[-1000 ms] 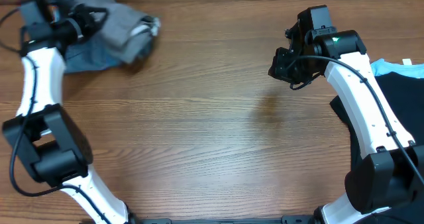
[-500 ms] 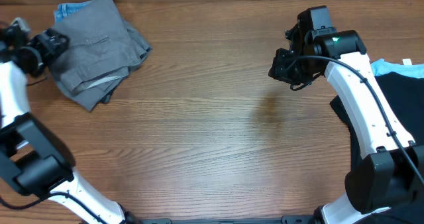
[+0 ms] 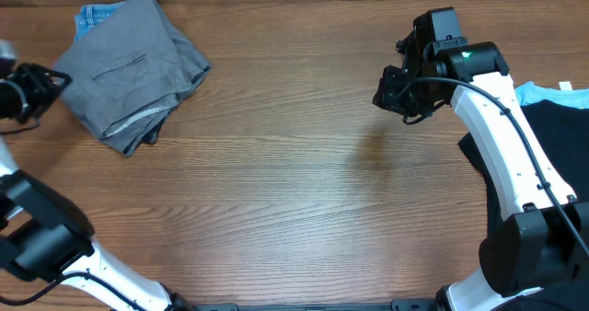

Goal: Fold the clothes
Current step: 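Release the shorts on the jeans and withdraw the left gripper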

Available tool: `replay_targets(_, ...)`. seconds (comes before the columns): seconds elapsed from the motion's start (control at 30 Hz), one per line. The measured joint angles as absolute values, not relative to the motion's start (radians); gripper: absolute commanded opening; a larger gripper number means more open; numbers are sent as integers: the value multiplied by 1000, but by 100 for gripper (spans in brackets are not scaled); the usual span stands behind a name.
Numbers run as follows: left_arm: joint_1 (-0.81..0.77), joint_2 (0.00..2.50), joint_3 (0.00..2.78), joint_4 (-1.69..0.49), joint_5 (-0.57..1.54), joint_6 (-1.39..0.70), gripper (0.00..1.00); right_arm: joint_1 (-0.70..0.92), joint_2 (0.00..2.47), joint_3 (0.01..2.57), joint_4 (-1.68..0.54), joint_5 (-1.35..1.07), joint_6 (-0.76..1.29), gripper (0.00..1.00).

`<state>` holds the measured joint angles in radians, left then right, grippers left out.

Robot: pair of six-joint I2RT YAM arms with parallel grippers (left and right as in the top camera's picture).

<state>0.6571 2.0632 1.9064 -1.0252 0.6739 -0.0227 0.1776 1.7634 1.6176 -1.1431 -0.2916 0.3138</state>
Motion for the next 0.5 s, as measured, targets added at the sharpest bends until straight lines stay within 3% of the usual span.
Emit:
replay_targets(0.33, 325, 1974, 2119, -1324, 407, 93, 61, 178, 1663, 1617, -1134, -288, 246, 39)
replay_targets(0.5, 102, 1785, 2151, -1373, 220, 99, 73, 178, 1467, 1617, -1130, -280, 227, 64)
